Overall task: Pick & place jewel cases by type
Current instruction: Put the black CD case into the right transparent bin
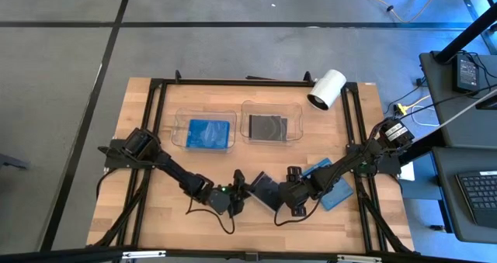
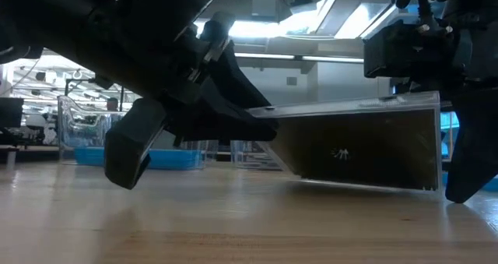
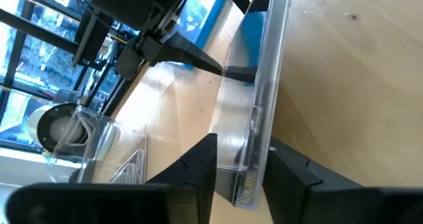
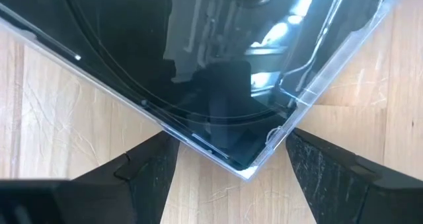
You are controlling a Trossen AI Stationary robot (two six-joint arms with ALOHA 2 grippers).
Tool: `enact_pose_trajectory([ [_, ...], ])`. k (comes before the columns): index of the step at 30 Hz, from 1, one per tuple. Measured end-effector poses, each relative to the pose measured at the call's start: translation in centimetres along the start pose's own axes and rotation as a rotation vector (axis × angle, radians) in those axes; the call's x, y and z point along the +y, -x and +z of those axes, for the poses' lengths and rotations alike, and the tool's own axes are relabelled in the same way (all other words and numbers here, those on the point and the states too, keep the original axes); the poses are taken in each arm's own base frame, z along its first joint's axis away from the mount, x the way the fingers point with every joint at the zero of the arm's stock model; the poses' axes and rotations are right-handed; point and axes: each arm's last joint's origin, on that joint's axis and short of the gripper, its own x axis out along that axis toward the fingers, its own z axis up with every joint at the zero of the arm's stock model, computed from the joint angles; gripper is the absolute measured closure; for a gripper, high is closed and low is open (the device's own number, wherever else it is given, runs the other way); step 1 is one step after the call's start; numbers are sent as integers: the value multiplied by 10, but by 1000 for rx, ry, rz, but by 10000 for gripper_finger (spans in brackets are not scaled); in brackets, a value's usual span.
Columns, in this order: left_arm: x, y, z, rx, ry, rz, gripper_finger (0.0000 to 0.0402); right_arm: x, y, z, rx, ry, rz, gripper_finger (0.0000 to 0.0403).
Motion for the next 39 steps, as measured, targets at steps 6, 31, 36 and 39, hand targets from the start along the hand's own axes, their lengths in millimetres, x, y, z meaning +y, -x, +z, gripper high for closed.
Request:
enact_pose_trajectory([
  [6,-1,1,1,4,-1,9,326,0,0,0,1,-2,-1,119],
  [31,2,17,12,56,-71,153,344,-5,70,-23,-29,-245,-179,119],
  [36,4,17,12,59,-94,152,352,-1,93,-25,-130,-256,-157,119],
  [39,4,17,12,62,-121,155,364,0,97,-26,-144,-252,-142,119],
])
